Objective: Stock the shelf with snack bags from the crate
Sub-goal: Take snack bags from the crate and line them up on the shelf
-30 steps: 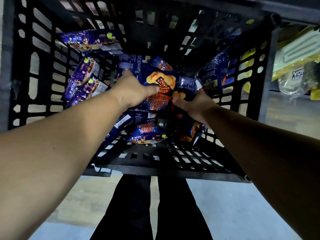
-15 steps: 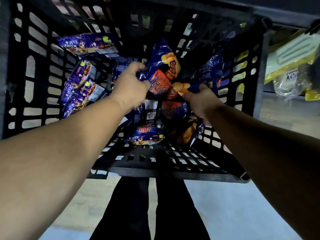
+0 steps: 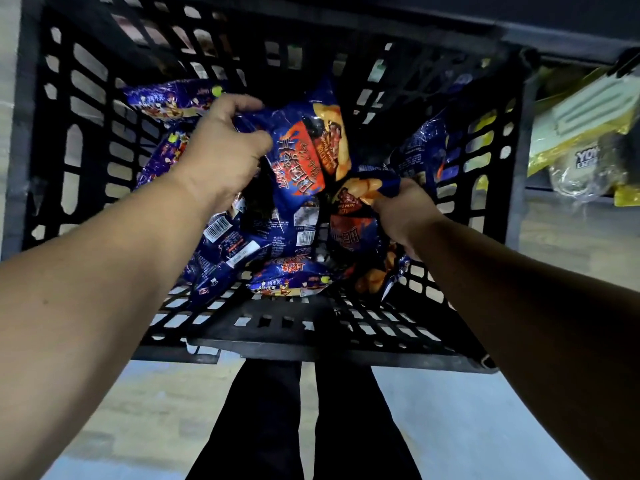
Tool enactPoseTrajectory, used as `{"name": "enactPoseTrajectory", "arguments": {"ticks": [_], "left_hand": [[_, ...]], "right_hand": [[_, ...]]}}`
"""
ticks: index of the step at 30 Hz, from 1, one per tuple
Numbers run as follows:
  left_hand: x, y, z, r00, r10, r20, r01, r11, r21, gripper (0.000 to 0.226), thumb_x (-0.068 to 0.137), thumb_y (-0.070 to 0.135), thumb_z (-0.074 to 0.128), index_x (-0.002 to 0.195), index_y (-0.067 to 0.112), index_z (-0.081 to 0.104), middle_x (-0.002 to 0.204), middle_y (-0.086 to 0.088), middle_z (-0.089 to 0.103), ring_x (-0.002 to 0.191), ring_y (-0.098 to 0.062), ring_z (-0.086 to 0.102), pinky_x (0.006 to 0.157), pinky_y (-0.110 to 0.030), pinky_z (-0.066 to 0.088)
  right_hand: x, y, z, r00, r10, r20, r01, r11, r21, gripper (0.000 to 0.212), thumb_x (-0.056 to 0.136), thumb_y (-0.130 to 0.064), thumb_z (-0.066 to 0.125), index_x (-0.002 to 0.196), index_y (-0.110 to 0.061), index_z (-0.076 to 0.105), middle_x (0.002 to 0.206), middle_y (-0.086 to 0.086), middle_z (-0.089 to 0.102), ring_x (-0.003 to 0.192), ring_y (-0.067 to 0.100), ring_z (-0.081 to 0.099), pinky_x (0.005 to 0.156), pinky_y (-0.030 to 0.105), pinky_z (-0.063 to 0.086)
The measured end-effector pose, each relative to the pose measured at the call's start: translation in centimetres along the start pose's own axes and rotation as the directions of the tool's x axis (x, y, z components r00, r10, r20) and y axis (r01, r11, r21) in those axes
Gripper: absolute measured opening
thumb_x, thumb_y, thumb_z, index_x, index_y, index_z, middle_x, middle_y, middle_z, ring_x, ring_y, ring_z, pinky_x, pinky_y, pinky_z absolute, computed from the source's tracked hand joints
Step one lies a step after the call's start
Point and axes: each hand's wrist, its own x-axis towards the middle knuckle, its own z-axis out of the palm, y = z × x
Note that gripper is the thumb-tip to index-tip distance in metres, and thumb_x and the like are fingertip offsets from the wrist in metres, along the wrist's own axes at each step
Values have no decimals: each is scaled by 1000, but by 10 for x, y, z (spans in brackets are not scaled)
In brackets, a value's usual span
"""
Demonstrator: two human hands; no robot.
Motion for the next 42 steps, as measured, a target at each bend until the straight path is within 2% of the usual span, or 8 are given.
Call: {"name": "enactPoseTrajectory", "arguments": {"ticks": [4,8,12,18,24,29,34,42], "left_hand": [[6,6,-2,996,36,-83,-29,996,90,38,82,5,58,113,22,44,91,3,59,75,-14,59,59,-28,50],[9,18,-4,993,111,27,-114,942,315,19,86,15,55,103,22,57,82,0,61,72,-20,57,61,-25,43],[6,29,2,953,91,290,-263,723,638,31,98,18,44,125,28,56,104,-4,63,76,-15,52,57,-18,38],[-3,-4,25,867,-68,493,-454,298,840,56,100,39,42,151,35,19,151,-3,39,136,-29,36,111,-49,23],[-4,-4,17,907,-89,411,-384,221,896,78,80,53,64,142,20,33,147,-6,38,136,-28,29,108,-50,20],[-9,-17,14,902,-159,401,-383,133,914,77,81,39,66,145,20,26,141,-10,41,137,-32,24,114,-60,2],[-9,-19,13,901,-135,413,-386,189,903,72,86,30,63,146,29,23,139,-11,42,135,-35,26,113,-62,-2],[1,13,5,932,-12,361,-356,145,923,65,84,14,55,140,37,32,134,-11,42,133,-35,26,110,-62,7]], "right_hand": [[-1,2,-7,999,-7,-31,5,997,-75,25,96,-27,56,117,-13,51,102,9,63,89,27,62,85,48,55],[-1,-4,-11,999,-50,4,50,983,-178,17,97,-25,54,111,-15,53,101,8,63,82,21,60,75,35,52],[0,-11,-10,998,-56,33,62,967,-249,24,99,-22,50,121,-14,47,103,9,60,78,19,58,58,27,46],[-3,-9,-2,1000,10,4,-8,956,-293,46,98,-34,53,134,-8,42,117,12,58,90,24,55,83,37,51],[-9,-7,-3,992,130,-8,-124,928,-351,58,100,-49,38,127,-1,56,128,18,59,117,34,55,90,34,44],[-19,-6,6,952,279,127,-247,943,-224,95,83,-56,65,150,-7,19,150,20,34,132,39,39,101,48,43],[-14,-8,2,994,102,29,-90,956,-278,75,86,-23,71,143,-15,23,98,7,54,91,26,62,73,36,55],[-15,-64,-16,951,-69,301,297,472,-830,62,92,-10,56,147,-18,28,125,9,55,94,24,55,72,32,47]]}}
